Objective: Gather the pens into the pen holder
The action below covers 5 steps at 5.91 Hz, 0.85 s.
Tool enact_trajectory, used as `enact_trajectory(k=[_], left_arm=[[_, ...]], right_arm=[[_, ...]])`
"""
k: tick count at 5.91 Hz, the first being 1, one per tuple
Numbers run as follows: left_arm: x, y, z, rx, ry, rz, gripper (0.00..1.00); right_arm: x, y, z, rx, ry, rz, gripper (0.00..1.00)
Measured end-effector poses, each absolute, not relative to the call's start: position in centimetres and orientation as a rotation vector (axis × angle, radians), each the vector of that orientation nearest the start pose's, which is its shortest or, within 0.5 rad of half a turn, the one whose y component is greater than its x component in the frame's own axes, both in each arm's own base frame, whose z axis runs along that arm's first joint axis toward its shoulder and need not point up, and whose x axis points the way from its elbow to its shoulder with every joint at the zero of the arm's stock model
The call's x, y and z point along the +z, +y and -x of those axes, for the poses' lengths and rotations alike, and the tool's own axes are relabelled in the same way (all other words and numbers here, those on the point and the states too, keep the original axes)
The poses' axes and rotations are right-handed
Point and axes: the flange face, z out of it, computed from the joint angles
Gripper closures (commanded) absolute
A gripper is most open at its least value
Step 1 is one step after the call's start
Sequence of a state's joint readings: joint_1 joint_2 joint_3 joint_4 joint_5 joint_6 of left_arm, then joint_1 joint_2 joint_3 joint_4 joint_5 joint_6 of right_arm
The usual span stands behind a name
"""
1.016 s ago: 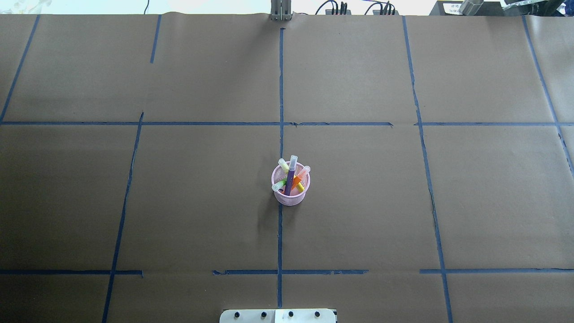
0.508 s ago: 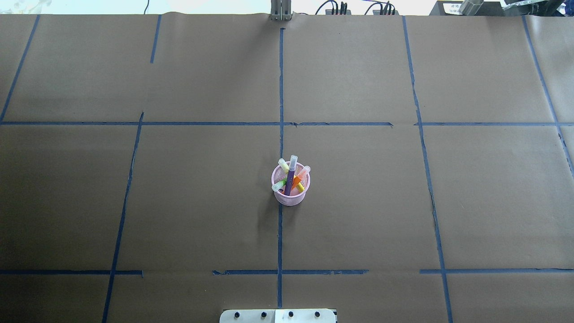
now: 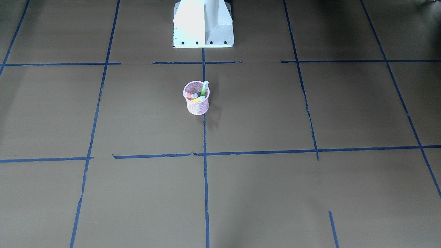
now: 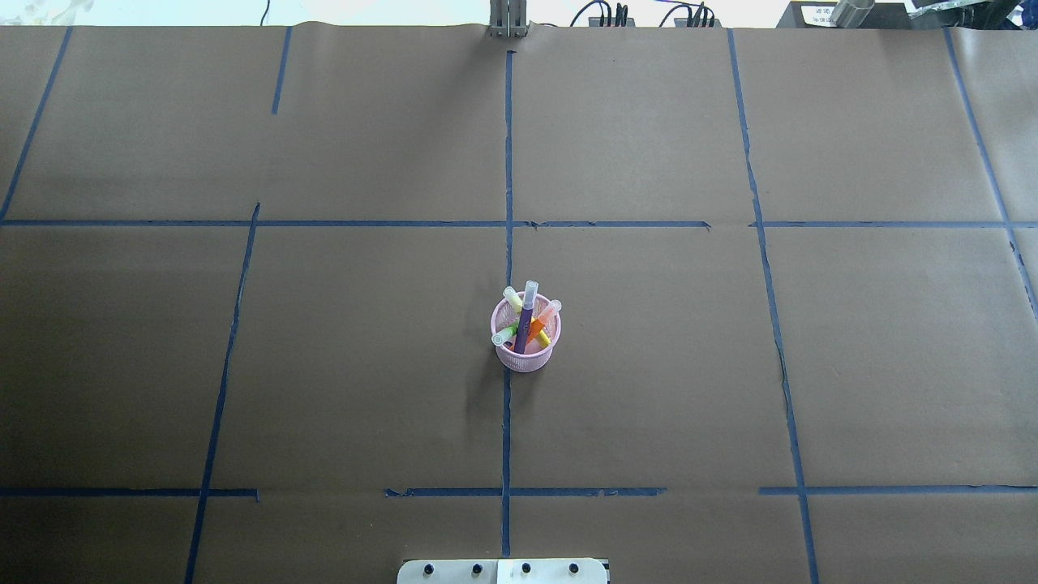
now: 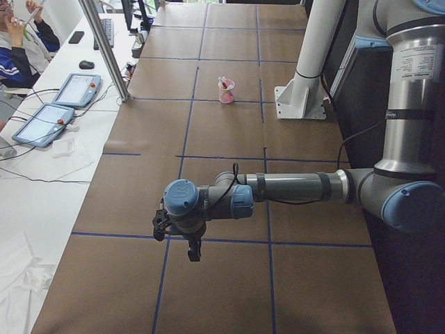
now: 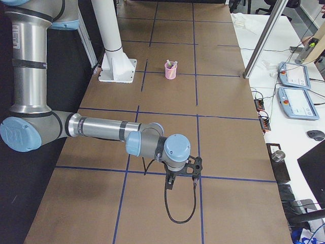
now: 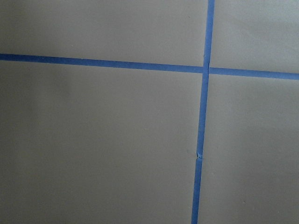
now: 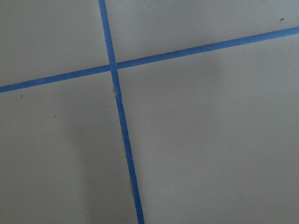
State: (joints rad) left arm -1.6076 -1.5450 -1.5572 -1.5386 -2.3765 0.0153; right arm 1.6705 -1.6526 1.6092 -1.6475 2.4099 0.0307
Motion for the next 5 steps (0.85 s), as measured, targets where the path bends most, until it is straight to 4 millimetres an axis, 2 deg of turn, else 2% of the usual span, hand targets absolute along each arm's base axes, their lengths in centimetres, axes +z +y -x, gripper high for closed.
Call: enact_trajectory(k=[5], left_arm=[[67.89, -47.35, 7.84, -0.048, 0.805, 0.047, 0.00]], right_arm=[[68.11, -43.98, -10.35, 0.173, -0.842, 0.084, 0.00]])
